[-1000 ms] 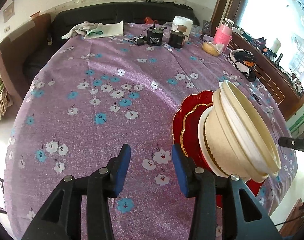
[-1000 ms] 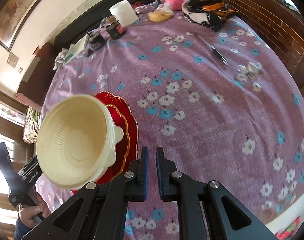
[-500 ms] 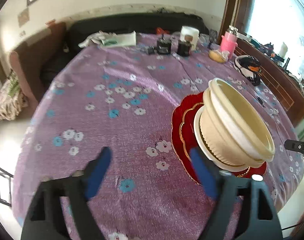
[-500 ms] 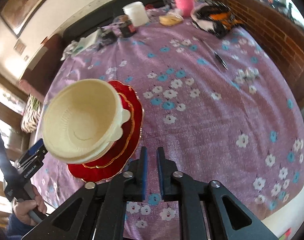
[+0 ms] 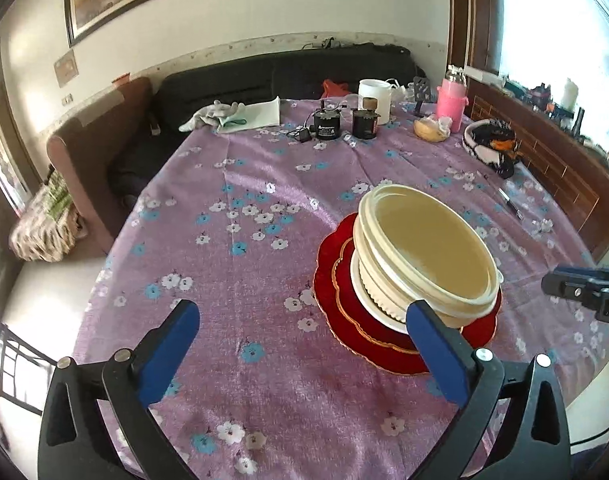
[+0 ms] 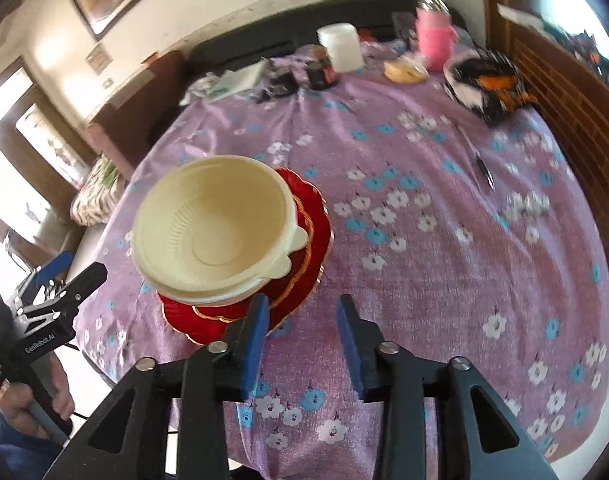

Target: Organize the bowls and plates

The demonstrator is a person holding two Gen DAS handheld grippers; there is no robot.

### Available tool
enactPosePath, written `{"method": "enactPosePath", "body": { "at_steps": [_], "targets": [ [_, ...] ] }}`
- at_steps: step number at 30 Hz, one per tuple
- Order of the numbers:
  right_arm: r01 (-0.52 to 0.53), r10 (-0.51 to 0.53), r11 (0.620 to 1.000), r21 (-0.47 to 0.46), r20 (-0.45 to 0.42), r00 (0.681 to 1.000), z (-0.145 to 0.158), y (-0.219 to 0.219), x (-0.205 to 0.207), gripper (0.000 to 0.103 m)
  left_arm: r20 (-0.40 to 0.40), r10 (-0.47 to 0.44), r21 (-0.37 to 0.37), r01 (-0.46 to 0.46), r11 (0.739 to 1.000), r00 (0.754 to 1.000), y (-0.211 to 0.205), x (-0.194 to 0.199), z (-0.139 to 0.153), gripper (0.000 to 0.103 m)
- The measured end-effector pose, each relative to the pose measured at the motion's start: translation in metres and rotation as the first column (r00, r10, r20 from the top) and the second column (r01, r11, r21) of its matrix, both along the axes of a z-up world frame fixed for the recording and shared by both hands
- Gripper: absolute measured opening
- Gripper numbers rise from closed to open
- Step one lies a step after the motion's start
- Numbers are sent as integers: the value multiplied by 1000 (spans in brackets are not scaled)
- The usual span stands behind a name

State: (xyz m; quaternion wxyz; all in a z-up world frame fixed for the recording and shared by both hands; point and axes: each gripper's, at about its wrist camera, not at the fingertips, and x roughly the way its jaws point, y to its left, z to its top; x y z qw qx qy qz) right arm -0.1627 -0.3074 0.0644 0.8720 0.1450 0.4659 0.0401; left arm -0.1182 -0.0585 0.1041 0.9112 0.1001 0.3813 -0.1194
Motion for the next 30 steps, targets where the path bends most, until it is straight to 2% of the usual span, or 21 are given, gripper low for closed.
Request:
{"method": "enactPosePath", "body": {
  "at_steps": [2, 4, 7, 11, 15, 17, 21, 26, 30],
  "targets": [
    [-27, 28, 999, -23, 41, 999, 7, 6, -3, 57, 0, 15, 31, -15, 999, 1000, -5, -3, 2, 103],
    [-60, 64, 997, -48, 85, 994, 15, 13, -6, 73, 17, 23, 30, -23, 999, 1000, -7, -8, 6, 103],
    [-94, 102, 994, -63, 139, 985, 25, 21, -10, 84, 46, 30, 19, -31, 999, 998, -8, -15, 15, 103],
    [-109, 119, 992, -70, 163, 979, 30, 24, -13, 87, 67, 49, 52, -52, 997, 997, -10, -21, 22, 103],
    [-115, 128, 990, -86, 166, 978, 31, 26, -14, 88, 142, 77, 95, -91, 991, 987, -12, -29, 31, 103],
    [-118, 132, 989, -93, 167, 977, 32, 27, -14, 88, 155, 80, 123, -100, 987, 985, -13, -32, 33, 103],
    [-133, 149, 986, -103, 175, 973, 34, 33, -14, 88, 152, 134, 221, -166, 961, 979, -15, -32, 29, 103],
    [-156, 174, 981, -115, 167, 971, 34, 41, -12, 88, 120, 117, 181, -137, 974, 986, -9, -31, 27, 103],
    [-165, 183, 979, -116, 160, 970, 32, 44, -10, 88, 105, 119, 188, -137, 973, 987, -7, -28, 23, 103]
  ]
}}
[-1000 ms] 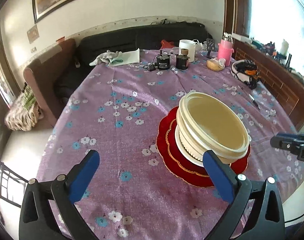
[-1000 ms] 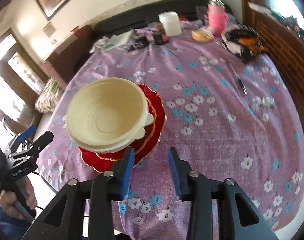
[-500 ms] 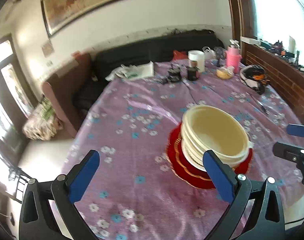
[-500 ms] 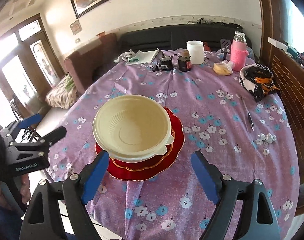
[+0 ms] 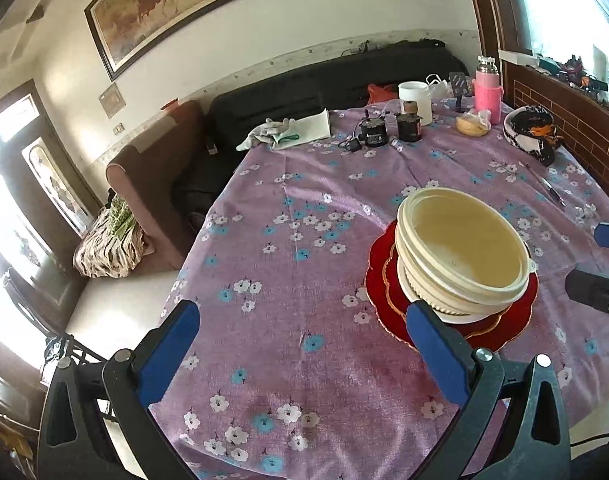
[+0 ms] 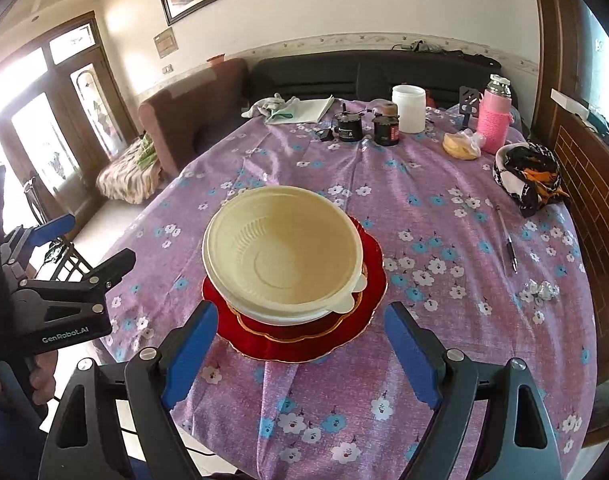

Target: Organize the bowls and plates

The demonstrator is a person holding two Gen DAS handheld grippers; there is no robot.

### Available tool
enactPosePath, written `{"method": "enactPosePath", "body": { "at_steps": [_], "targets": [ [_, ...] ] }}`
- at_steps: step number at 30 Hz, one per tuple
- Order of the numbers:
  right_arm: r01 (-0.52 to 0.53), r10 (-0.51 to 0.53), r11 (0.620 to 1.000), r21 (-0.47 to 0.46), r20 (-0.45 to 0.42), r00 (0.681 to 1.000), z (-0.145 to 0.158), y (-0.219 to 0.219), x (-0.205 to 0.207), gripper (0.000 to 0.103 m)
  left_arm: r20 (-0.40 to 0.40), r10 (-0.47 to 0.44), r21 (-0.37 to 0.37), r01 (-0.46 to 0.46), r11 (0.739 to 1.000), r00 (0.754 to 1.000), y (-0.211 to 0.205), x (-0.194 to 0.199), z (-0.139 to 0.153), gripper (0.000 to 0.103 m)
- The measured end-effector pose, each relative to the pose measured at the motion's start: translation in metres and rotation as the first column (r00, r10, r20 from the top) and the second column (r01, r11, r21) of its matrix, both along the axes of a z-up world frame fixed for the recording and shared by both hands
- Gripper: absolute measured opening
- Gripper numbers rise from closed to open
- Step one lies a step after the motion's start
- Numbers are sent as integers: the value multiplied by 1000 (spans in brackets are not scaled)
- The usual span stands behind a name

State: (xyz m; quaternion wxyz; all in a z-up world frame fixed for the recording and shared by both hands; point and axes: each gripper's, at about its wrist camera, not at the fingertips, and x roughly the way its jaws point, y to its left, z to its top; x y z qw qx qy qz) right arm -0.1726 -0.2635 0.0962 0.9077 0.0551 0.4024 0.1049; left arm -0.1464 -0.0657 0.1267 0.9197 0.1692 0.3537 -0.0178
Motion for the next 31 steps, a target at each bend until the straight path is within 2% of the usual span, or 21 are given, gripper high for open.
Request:
{"method": "enactPosePath", "body": {
  "at_steps": [23, 31],
  "targets": [
    [0, 0, 1000, 8, -30, 1000, -7, -2, 5, 88, -52, -11, -21, 10, 1000, 999, 1, 9, -13, 103],
    [-2, 2, 1000, 15, -38, 999, -8, 1, 7, 88, -110, -22, -106, 11, 994, 994, 14, 12, -16, 103]
  ]
}}
